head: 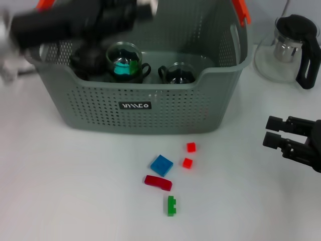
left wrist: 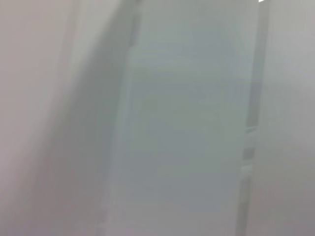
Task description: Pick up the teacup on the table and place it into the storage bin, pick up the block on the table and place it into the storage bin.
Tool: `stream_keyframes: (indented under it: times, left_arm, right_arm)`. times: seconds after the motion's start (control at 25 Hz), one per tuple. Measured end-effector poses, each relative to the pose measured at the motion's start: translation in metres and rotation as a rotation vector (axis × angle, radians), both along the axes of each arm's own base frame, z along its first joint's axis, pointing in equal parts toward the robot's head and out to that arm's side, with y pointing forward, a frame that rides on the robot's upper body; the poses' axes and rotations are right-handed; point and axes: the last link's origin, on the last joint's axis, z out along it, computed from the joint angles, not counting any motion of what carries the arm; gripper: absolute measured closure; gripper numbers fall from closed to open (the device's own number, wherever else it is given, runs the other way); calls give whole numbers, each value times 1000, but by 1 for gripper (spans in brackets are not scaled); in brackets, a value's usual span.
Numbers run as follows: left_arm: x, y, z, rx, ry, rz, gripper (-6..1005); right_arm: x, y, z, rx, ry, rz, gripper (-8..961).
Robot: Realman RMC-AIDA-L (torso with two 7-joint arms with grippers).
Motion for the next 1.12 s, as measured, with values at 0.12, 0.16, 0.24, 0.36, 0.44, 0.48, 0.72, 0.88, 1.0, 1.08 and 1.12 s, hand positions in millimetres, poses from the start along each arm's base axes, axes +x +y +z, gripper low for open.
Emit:
stream_keyframes:
  times: [0.12, 0.16, 0.24, 0.36, 0.44, 0.48, 0.72, 0.88, 1.0, 1.08, 1.12]
  left_arm:
    - [18, 32, 13, 41, 128, 83, 592]
    - [22, 39, 15, 46, 168, 107, 592]
    - [30, 62, 18, 61, 350, 217, 591]
    - [33, 76, 15, 92, 513, 293, 591]
    - [32, 83, 3, 121, 652, 337, 571]
    - [31, 85, -3, 124, 689, 352, 561]
    - [28, 89, -26, 149, 820, 393, 500]
    - [32, 89, -28, 178, 802, 392, 460]
    - [35, 84, -17, 211, 704, 407, 429]
    - [35, 76, -7, 224, 608, 411, 409]
    - [33, 69, -1, 225, 539, 410, 399]
  right_arm:
    - [-1, 0, -1, -1, 1, 2, 424]
    - [-1, 0, -1, -2, 0, 2, 424]
    - [-1, 0, -1, -4, -1, 3, 424]
    - [-2, 1, -1, -9, 1, 1, 424]
    - [-2, 1, -1, -10, 1, 0, 424]
    - [-2, 1, -1, -11, 1, 0, 424]
    - [0, 0, -1, -12, 0, -6, 424]
    - [0, -1, 0, -10, 1, -8, 423]
    - [0, -1, 0, -9, 1, -8, 423]
    - [0, -1, 0, -9, 1, -8, 423]
    - [0, 0, 0, -8, 1, -8, 423]
